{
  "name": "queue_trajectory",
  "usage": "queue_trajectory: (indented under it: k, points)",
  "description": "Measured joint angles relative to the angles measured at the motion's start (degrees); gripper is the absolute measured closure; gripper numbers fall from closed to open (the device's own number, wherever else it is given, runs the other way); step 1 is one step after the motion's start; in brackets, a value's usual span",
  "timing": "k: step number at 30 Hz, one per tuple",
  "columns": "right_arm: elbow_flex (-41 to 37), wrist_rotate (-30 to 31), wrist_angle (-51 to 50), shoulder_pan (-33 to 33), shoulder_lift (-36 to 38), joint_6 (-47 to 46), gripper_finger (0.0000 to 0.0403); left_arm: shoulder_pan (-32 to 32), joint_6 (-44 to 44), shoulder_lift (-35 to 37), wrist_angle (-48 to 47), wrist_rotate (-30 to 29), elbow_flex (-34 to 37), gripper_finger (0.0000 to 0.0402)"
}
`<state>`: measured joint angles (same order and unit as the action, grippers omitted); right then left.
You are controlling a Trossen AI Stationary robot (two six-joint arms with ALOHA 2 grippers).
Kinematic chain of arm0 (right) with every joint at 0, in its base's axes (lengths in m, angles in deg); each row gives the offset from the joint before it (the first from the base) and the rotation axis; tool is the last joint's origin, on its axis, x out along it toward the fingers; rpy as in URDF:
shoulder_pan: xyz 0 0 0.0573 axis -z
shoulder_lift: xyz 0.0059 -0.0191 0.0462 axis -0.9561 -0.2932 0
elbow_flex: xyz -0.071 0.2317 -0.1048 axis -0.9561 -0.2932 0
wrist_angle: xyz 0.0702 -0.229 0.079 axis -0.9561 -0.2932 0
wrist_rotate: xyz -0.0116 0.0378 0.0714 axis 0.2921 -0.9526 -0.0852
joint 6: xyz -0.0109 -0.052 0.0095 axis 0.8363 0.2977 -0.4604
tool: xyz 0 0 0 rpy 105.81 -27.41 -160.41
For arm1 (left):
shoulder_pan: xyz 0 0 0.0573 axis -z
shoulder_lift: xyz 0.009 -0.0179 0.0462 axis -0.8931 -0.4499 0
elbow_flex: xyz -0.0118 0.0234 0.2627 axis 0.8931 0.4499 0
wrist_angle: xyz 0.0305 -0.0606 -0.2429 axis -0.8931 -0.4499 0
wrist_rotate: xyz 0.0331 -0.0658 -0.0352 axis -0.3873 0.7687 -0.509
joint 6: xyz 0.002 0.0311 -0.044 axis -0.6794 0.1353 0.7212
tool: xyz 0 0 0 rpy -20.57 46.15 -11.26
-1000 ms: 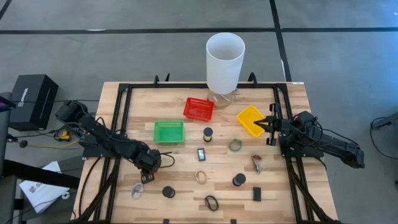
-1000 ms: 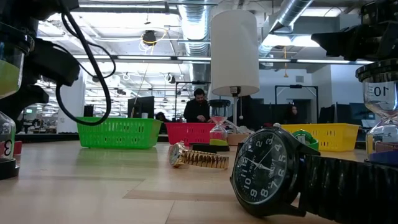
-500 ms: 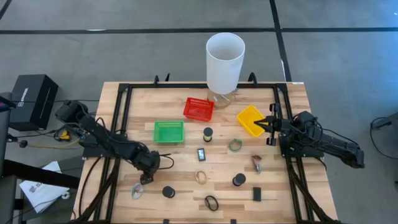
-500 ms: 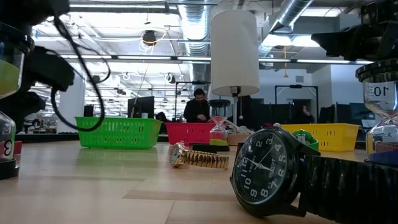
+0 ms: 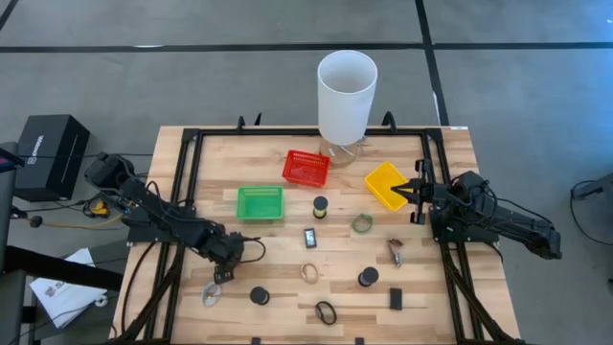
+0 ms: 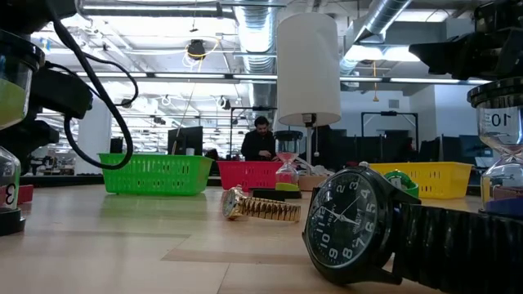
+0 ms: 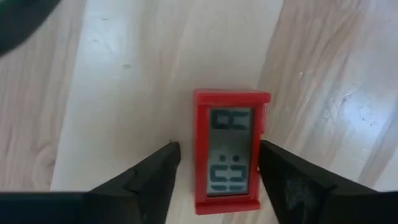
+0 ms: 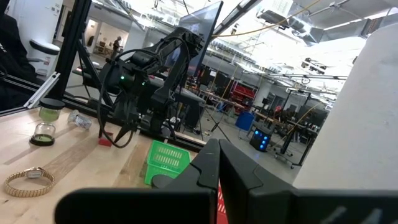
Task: Pick & Place Office items
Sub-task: Put the red digital timer into the green bin
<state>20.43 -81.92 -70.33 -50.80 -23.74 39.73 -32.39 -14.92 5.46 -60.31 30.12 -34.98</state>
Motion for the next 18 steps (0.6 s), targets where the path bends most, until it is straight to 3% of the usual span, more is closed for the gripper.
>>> queue_trajectory:
  k: [6, 11, 18]
  points:
    - [0.0, 0.0, 0.1, 0.0, 0.0, 0.0, 0.0403, 0.0, 0.0, 0.2, 0.0, -0.9, 0.1, 0.0248]
    - [0.0, 1.5, 3.4, 0.0, 0.0, -1.2, 0.0403, -0.6, 0.2, 2.4, 0.6, -1.7, 0.2, 0.0253]
    - [0.0, 1.5, 8.2, 0.0, 0.0, -9.0, 0.0403, -1.3, -0.7, 8.8, 0.4, -11.8, 0.3, 0.0252]
